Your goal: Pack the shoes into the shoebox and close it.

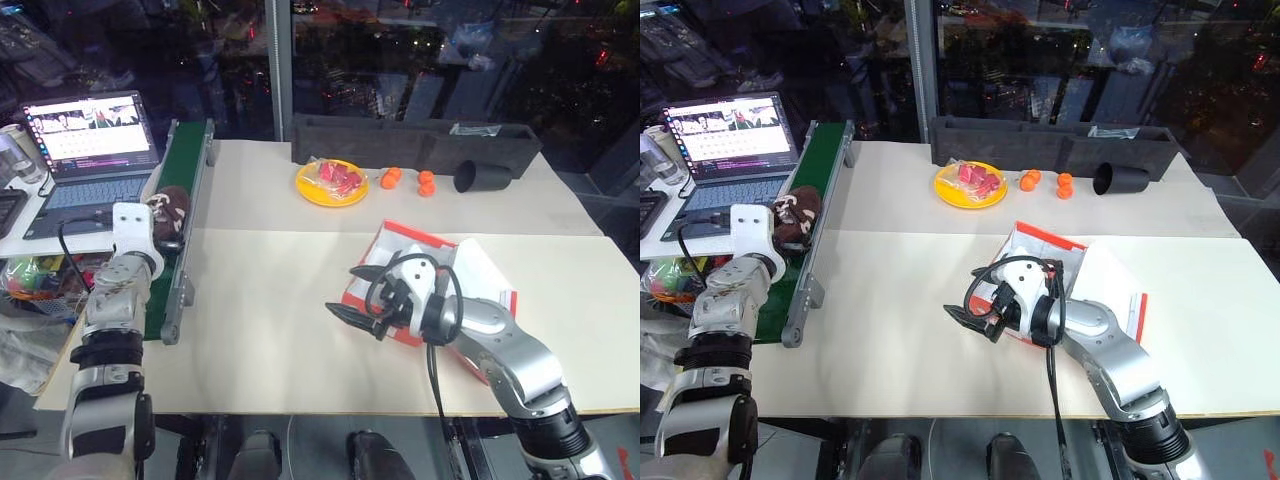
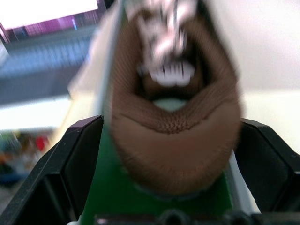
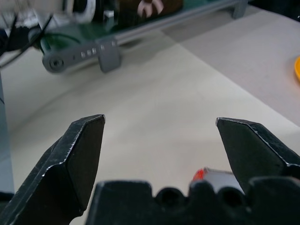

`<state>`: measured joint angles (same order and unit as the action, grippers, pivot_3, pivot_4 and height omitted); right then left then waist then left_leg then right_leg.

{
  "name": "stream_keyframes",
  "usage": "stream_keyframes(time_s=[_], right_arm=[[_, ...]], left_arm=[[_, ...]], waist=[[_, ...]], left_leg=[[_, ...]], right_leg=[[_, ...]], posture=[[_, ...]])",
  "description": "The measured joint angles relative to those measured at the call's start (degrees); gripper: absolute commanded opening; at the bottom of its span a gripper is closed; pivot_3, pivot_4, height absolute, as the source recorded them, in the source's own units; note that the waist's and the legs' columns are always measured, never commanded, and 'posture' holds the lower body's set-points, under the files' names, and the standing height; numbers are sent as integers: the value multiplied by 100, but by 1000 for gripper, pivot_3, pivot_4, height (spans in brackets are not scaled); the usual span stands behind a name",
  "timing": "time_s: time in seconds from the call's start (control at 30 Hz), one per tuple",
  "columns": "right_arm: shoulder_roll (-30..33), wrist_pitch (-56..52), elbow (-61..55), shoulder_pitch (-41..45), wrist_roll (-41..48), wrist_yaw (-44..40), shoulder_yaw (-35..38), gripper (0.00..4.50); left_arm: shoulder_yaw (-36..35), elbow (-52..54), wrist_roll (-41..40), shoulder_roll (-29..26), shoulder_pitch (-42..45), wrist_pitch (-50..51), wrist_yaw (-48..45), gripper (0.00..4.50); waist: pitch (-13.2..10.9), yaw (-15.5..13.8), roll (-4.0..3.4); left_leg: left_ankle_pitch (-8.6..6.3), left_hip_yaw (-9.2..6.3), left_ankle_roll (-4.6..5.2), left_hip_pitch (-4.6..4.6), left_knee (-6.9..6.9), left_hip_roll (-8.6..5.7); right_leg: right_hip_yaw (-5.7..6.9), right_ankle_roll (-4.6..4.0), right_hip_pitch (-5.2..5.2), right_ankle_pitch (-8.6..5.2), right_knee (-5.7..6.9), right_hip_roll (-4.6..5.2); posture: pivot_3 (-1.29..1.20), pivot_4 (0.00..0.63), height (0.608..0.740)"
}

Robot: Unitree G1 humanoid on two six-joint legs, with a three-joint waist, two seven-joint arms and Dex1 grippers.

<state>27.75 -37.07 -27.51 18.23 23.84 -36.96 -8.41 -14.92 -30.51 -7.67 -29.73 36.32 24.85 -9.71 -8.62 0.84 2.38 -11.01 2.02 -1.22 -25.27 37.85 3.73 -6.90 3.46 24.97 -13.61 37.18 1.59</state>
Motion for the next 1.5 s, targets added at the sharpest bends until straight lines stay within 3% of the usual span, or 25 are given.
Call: stream_keyframes(time_s=[0.13, 0.33, 0.5, 0.6, 0.67, 0.83, 0.97, 1.13, 1.23, 1.43, 1.5], right_arm=[[-42, -62, -77, 137, 126, 63, 81, 4500], [-48, -78, -72, 135, 164, 109, 81, 4500], [-451, -427, 197, 349, 354, 528, 390, 4500], [-1103, -1383, 969, 1124, 613, 1560, 1180, 4500], [-1892, -2144, 1325, 1487, 1163, 2261, 1896, 4500], [-3058, -3369, 1817, 2044, 2358, 3445, 3099, 4500], [-3259, -3529, 1894, 2570, 2916, 4054, 3515, 4500], [-3260, -3522, 2026, 2646, 3059, 4484, 3611, 4500], [-3252, -3412, 2035, 2645, 3088, 4632, 3609, 3843], [-3194, -3358, 2013, 2568, 3141, 4849, 3573, 1771], [-3189, -3352, 2013, 2548, 3142, 4889, 3567, 1771]], left_arm=[[-123, 73, -156, 114, 57, 209, 110, 2772], [-304, 220, -283, 359, 69, 60, 166, 2772], [-276, 1335, -652, 806, -33, -543, -232, 2772], [153, 2493, -1276, 1235, -151, -343, -865, 2772], [492, 3093, -1672, 1254, -446, 103, -1353, 2772], [1151, 3532, -2177, 1410, -826, 978, -1840, 2772], [1339, 3833, -2224, 1513, -806, 1142, -1875, 2772], [1477, 3862, -2223, 1577, -800, 1192, -1957, 2772], [1556, 3862, -2199, 1601, -800, 1247, -1982, 2697], [1648, 3862, -2080, 1542, -799, 1244, -2011, 2697], [1684, 3862, -2035, 1521, -799, 1229, -2021, 2697]], waist=[[1, -23, 1], [1, -33, 3], [1, -16, 6], [2, -14, 6], [4, 30, 3], [2, 150, -2], [2, 163, -2], [2, 182, -3], [2, 186, -3], [2, 189, -3], [2, 188, -3]], left_leg=[[0, -2, 0, 6, 1, 0], [7, -2, -8, 8, 2, 0], [7, -1, -9, 1, 2, 0], [8, -1, -11, 5, 2, 1], [7, -2, -10, 8, 1, 10], [8, -4, -8, -3, 1, 8], [8, -8, -7, 1, 2, 4], [9, -10, -6, 0, 2, 4], [8, -10, -6, -1, 2, 4], [9, -11, -6, -1, 2, 4], [8, -11, -6, -2, 1, 5]], right_leg=[[1, 0, -5, 0, 4, 0], [2, -2, -9, 2, 6, 0], [0, -3, -7, 3, 0, 3], [0, -5, -9, 5, 6, 2], [-1, -6, -8, 4, 7, -5], [-3, -6, 11, 4, 27, -6], [0, -6, 4, 3, 25, -5], [0, -6, 5, 3, 20, -6], [0, -6, 5, 3, 17, -6], [0, -5, 4, 3, 14, -6], [0, -5, 4, 2, 12, -6]], posture=[[0, 150, 714], [0, 150, 714], [0, 150, 714], [0, 150, 714], [0, 150, 714], [0, 150, 714], [0, 150, 714], [0, 150, 714], [0, 150, 714], [0, 150, 714], [0, 150, 714]])
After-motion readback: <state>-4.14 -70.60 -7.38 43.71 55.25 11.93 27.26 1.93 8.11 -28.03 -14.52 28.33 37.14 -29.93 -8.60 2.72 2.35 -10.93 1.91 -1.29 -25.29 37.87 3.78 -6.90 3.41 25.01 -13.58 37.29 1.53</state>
